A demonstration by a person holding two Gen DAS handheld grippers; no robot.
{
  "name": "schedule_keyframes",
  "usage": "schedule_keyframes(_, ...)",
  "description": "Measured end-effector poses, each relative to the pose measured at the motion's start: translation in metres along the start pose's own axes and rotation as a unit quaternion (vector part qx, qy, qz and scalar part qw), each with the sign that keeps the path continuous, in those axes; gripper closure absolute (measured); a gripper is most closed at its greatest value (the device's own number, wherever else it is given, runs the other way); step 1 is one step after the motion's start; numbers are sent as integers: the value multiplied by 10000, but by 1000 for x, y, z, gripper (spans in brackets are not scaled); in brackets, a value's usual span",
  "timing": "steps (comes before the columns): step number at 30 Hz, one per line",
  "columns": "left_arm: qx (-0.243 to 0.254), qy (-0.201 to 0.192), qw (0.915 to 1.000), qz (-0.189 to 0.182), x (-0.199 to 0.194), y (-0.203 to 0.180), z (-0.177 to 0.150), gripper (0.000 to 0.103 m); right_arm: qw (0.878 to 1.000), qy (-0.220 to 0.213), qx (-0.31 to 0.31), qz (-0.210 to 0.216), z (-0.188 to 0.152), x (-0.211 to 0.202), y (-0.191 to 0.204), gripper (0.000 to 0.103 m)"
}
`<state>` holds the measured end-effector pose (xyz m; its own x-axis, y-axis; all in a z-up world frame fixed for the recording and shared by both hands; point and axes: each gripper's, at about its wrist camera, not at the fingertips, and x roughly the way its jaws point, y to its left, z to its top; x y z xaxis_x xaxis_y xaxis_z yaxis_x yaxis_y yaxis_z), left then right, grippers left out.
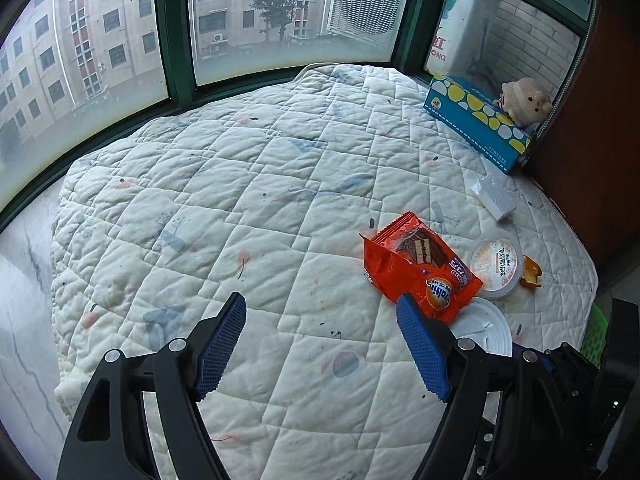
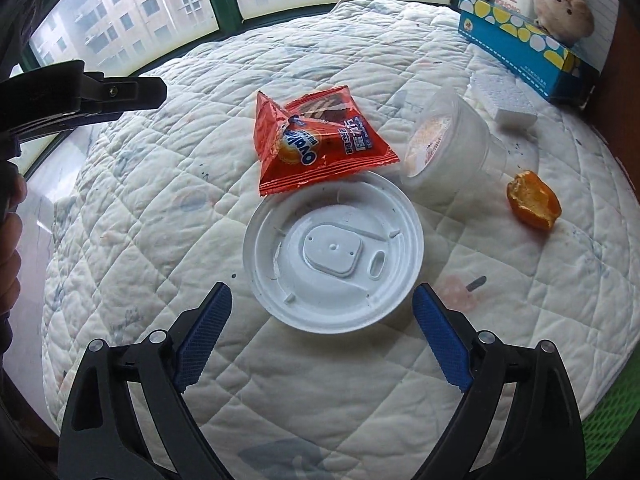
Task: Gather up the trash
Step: 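Grasp the white round lid with the right gripper while the left gripper grasps the orange snack wrapper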
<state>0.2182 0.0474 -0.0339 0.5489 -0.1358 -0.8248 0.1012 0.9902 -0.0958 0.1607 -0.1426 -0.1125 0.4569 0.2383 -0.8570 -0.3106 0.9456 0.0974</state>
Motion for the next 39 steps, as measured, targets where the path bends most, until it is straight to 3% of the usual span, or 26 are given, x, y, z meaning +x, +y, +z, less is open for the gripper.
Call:
schedule_keyframes(8,-81,118,9999,-89,12,-1,0,28,9998,-19,-40,-185,8,15,4,10)
schedule_keyframes(19,-167,370,9984,-392,30,-23,0,28,9998,-144,34,-102,-8,-7,-5,15)
schedule_keyframes(23,-221,488,9976,-449,42,-36,1,20,9997,-203,110,-99,-20,-22,-15,15)
schedule_keyframes(25,-222,513,9975,-430,47,-43,3,19,9995,-253,184,-71,-25,-31,-21,23)
schedule_keyframes(27,-285,552,9972,-415,54,-49,6,13,9992,-275,295,-35,-29,-39,-28,22)
schedule_keyframes(34,-762,715,9939,-357,79,-60,19,11,9977,-417,531,26,-40,-57,-47,22)
schedule_keyframes(39,-823,751,9937,-84,91,-70,25,10,9969,-517,591,35,-44,-66,-54,22)
